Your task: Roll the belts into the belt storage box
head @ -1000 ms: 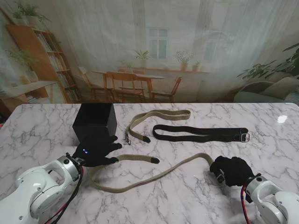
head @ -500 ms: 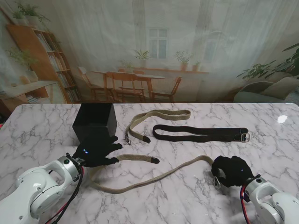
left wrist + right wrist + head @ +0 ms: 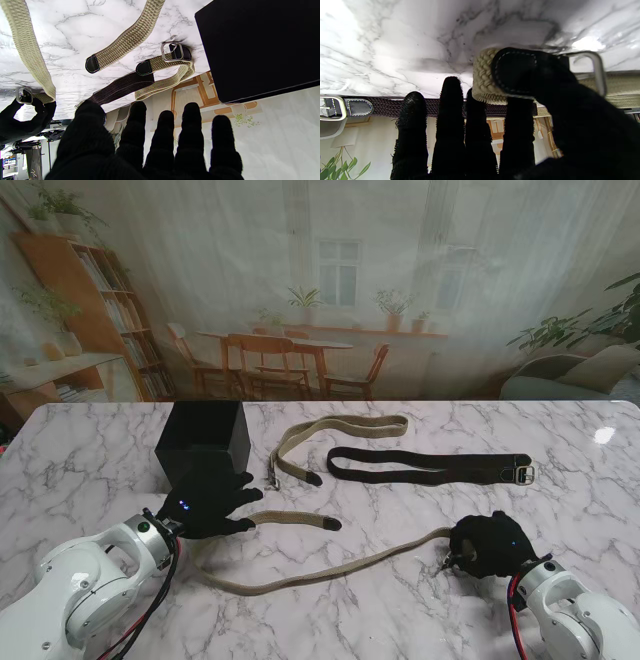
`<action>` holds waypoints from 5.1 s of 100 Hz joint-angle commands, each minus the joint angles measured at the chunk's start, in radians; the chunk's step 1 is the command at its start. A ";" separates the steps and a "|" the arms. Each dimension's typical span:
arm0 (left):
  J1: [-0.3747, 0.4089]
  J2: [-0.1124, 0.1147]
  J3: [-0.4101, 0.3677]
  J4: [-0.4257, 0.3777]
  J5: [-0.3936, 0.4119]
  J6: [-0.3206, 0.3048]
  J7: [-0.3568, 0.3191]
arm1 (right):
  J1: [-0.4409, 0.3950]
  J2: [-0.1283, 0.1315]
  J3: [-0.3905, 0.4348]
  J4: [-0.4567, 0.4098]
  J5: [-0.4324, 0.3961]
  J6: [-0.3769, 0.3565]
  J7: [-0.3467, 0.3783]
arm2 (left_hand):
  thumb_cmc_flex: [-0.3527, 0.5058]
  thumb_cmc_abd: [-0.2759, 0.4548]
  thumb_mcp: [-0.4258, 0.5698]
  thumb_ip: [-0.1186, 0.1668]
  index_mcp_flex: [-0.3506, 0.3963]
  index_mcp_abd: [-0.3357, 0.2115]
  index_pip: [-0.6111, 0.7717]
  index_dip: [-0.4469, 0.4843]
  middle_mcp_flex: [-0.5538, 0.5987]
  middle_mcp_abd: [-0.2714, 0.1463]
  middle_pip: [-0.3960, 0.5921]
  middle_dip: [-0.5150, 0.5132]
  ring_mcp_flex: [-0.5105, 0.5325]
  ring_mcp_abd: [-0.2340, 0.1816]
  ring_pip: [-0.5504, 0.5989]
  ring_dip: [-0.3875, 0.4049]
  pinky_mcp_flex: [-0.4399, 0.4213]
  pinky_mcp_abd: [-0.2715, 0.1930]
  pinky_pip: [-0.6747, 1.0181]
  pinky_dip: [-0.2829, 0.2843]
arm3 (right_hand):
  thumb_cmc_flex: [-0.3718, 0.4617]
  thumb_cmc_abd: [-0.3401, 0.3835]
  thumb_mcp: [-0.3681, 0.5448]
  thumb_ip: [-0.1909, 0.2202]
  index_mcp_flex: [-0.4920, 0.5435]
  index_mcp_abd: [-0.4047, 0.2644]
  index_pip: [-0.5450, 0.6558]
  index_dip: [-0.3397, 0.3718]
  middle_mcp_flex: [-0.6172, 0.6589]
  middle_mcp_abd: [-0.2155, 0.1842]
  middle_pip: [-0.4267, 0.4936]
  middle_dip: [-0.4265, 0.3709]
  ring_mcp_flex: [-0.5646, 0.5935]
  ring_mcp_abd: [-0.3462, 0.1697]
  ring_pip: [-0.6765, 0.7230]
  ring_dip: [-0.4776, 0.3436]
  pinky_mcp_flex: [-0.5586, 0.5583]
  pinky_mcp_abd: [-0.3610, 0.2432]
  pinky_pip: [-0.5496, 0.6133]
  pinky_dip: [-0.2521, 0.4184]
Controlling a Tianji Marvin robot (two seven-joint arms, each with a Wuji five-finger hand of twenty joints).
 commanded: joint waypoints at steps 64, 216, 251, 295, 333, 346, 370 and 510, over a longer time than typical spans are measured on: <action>-0.009 0.001 0.011 0.016 0.001 -0.005 -0.005 | 0.045 -0.014 -0.051 0.074 0.023 -0.012 -0.093 | -0.002 0.049 -0.022 0.001 -0.009 0.017 -0.010 0.012 -0.017 0.019 -0.018 0.007 -0.010 0.017 -0.012 0.003 -0.012 0.045 -0.033 0.018 | 0.087 0.111 0.074 0.055 -0.521 -0.038 -0.381 -0.095 0.425 -0.111 0.436 0.251 0.346 -0.005 0.359 0.193 0.173 0.029 0.167 -0.007; -0.015 0.000 0.017 0.036 -0.002 0.020 -0.002 | -0.021 0.012 0.024 -0.105 0.001 -0.050 0.242 | -0.001 0.050 -0.022 0.002 -0.007 0.018 -0.009 0.012 -0.019 0.019 -0.017 0.007 -0.009 0.016 -0.012 0.004 -0.011 0.044 -0.033 0.018 | 0.102 0.038 0.050 0.031 -0.177 0.043 -0.048 0.065 0.246 -0.045 0.102 0.218 0.167 -0.003 0.046 0.086 0.123 -0.053 0.056 -0.103; -0.015 0.000 0.018 0.037 -0.004 0.021 -0.003 | -0.017 0.005 0.004 -0.088 0.023 -0.024 0.207 | -0.002 0.051 -0.022 0.002 -0.009 0.018 -0.010 0.012 -0.021 0.018 -0.017 0.007 -0.011 0.017 -0.012 0.004 -0.012 0.043 -0.033 0.018 | 0.037 0.082 0.015 0.034 -0.047 -0.024 0.101 0.052 -0.251 0.085 0.127 0.146 -0.102 0.011 0.136 0.091 0.009 0.087 0.035 -0.011; -0.016 0.000 0.019 0.039 -0.005 0.021 -0.001 | 0.013 -0.007 -0.033 -0.027 0.061 -0.009 0.105 | -0.001 0.051 -0.022 0.002 -0.005 0.018 -0.008 0.012 -0.022 0.019 -0.018 0.007 -0.011 0.016 -0.012 0.004 -0.012 0.043 -0.034 0.018 | 0.043 0.098 0.031 0.020 -0.087 0.159 0.274 -0.101 0.108 -0.014 0.245 0.174 0.128 -0.004 0.146 0.132 0.045 0.056 0.061 -0.010; -0.015 0.000 0.019 0.043 -0.003 0.022 0.005 | 0.044 -0.014 -0.061 0.030 0.071 -0.035 0.010 | -0.002 0.052 -0.022 0.001 -0.006 0.019 -0.008 0.012 -0.022 0.020 -0.017 0.007 -0.012 0.016 -0.012 0.004 -0.013 0.044 -0.034 0.019 | 0.096 0.119 0.038 0.013 -0.201 0.167 0.034 -0.087 0.332 -0.077 0.458 0.255 0.317 -0.007 0.410 0.220 0.159 0.006 0.187 0.003; -0.016 0.000 0.019 0.044 -0.004 0.021 0.006 | 0.052 -0.015 -0.068 0.046 0.069 -0.044 -0.018 | -0.003 0.052 -0.023 0.001 -0.008 0.018 -0.009 0.012 -0.022 0.019 -0.017 0.007 -0.010 0.016 -0.011 0.004 -0.012 0.043 -0.034 0.019 | 0.082 0.177 0.081 0.088 -0.256 0.186 -0.300 -0.081 0.407 -0.089 0.484 0.234 0.372 0.005 0.446 0.219 0.185 0.012 0.209 -0.022; -0.014 0.000 0.018 0.044 -0.002 0.020 0.009 | 0.070 -0.020 -0.086 0.080 0.076 -0.063 -0.075 | -0.001 0.052 -0.022 0.002 -0.009 0.019 -0.009 0.012 -0.023 0.019 -0.017 0.007 -0.011 0.016 -0.012 0.004 -0.012 0.043 -0.033 0.019 | 0.113 0.205 0.097 0.151 -0.495 -0.122 -0.339 -0.109 0.521 -0.043 0.435 0.238 0.442 0.047 0.484 0.226 0.223 0.042 0.217 -0.034; -0.017 0.000 0.017 0.051 -0.009 0.024 0.003 | 0.002 0.021 0.012 -0.124 0.010 -0.151 0.292 | 0.000 0.053 -0.022 0.002 -0.007 0.019 -0.008 0.012 -0.023 0.019 -0.016 0.008 -0.011 0.017 -0.012 0.005 -0.012 0.044 -0.035 0.020 | 0.229 -0.062 0.272 0.076 -0.089 0.334 -0.310 0.010 0.425 -0.230 -0.070 -0.032 0.299 -0.196 -0.050 -0.048 0.250 -0.268 0.078 -0.140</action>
